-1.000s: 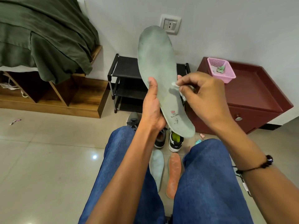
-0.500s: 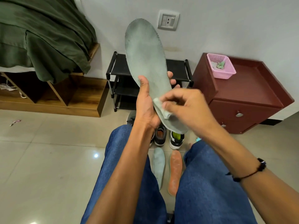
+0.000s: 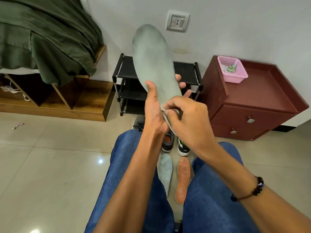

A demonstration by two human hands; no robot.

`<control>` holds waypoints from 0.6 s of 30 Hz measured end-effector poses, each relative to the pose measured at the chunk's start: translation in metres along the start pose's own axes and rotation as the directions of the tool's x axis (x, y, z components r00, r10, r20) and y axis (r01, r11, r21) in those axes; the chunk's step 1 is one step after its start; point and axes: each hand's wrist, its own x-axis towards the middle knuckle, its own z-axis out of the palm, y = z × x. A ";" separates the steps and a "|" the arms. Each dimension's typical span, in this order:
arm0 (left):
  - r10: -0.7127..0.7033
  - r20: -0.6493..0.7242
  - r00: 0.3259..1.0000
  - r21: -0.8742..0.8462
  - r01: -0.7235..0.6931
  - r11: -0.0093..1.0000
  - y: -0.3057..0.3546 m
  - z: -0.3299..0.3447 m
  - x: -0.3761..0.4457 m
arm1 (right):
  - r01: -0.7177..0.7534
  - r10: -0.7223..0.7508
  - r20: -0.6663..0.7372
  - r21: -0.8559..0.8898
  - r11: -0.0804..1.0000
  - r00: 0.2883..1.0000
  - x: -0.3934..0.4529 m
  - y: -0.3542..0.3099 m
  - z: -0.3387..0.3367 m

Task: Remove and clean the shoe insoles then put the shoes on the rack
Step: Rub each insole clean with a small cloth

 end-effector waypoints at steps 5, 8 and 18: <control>-0.077 0.115 0.990 -0.022 0.080 0.997 0.004 0.012 -0.002 | -0.270 0.234 0.143 0.340 0.901 0.962 0.015 0.005 -0.031; -0.034 0.136 0.990 0.008 0.033 0.999 0.003 0.016 -0.001 | -0.102 0.105 -0.039 0.067 0.993 0.994 0.029 0.012 -0.038; -0.016 0.050 0.999 0.036 0.014 0.999 0.009 -0.002 0.002 | -0.314 0.262 0.203 0.293 0.903 0.944 0.012 -0.001 -0.011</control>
